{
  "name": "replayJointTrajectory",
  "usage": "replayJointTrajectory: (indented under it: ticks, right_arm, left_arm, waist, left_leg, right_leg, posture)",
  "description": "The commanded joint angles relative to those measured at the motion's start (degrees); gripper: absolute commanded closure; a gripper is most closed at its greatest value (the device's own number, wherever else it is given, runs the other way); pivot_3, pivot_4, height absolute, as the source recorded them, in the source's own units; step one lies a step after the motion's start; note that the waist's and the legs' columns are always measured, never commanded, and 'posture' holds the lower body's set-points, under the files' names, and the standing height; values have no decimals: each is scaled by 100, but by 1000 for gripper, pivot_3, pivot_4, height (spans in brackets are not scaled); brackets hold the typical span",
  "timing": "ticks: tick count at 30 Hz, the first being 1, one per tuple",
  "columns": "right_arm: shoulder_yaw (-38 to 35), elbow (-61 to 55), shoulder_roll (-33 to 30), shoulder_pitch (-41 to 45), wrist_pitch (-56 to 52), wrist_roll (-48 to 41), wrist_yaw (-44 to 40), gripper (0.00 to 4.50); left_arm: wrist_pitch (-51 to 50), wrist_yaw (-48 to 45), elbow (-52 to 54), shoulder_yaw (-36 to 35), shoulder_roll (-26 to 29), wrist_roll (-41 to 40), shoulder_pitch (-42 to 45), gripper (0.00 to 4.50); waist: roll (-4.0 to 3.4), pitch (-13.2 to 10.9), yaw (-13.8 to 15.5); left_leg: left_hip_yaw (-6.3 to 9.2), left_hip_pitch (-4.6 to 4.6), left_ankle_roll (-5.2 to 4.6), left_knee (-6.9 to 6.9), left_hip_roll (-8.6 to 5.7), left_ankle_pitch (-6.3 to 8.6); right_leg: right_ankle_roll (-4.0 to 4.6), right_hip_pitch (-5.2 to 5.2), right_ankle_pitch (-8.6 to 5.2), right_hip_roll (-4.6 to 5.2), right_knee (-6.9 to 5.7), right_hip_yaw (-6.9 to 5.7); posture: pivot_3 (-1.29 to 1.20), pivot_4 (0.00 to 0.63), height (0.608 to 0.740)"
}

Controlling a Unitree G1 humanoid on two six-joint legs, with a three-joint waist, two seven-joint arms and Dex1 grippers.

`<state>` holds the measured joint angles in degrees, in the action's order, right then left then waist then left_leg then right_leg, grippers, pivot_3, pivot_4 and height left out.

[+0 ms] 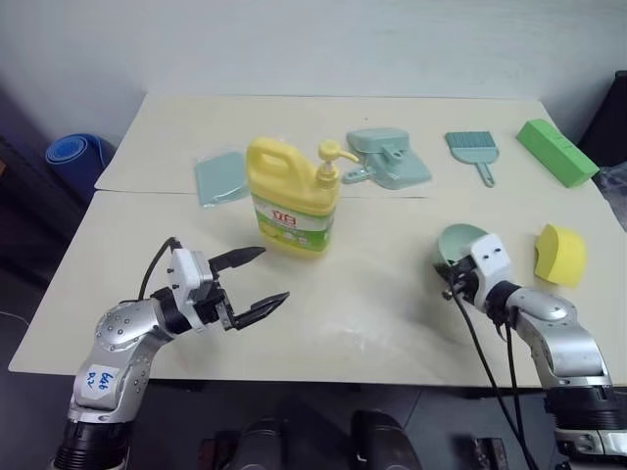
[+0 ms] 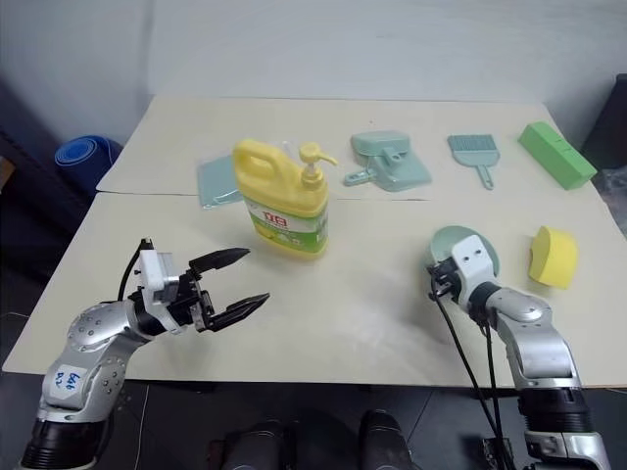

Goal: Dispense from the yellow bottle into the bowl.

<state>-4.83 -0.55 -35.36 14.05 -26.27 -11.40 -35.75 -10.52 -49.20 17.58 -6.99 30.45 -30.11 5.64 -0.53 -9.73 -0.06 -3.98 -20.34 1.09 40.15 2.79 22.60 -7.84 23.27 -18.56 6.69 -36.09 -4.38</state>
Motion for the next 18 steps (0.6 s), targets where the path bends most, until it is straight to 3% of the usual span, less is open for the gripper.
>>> replayJointTrajectory:
  ticks: [1,5,9,13,18]
  right_arm:
    - [47,-660,-391,350,-177,-109,-413,4485]
    - [622,-1369,-1092,1038,-441,-5,-1230,4485]
    - [1202,-1715,-1503,2106,-998,14,-1818,4500]
    - [1725,-1740,-1553,2982,-1368,139,-2180,4500]
    - [2145,-1679,-1376,3684,-1824,186,-2320,4500]
  left_arm:
    - [-406,154,341,-416,104,-687,374,0]
    - [-1365,468,452,-870,412,-1822,1366,0]
    - [-1704,620,-101,-455,589,-1467,2729,1123]
    - [-1641,741,-862,177,187,-897,3888,2282]
    - [-1433,709,-1697,672,-466,-362,4659,3839]
  waist:
    - [0,0,-4]
    - [1,-1,-23]
    - [2,-2,-12]
    - [4,-3,-2]
    - [9,-6,-57]
  left_leg:
    - [0,-2,0,2,-1,0]
    - [8,-5,1,5,1,0]
    - [16,-3,1,5,-1,0]
    - [23,-2,0,7,-8,0]
    - [23,-5,0,2,-9,-1]
  right_leg:
    - [-1,0,0,1,1,0]
    - [0,6,0,0,-7,0]
    - [0,1,1,1,-7,-6]
    - [-1,-7,2,2,-4,-15]
    - [-2,-1,2,-1,-2,-23]
  posture:
    - [0,150,740]
    - [0,150,740]
    - [0,150,740]
    - [0,150,740]
    - [0,150,740]
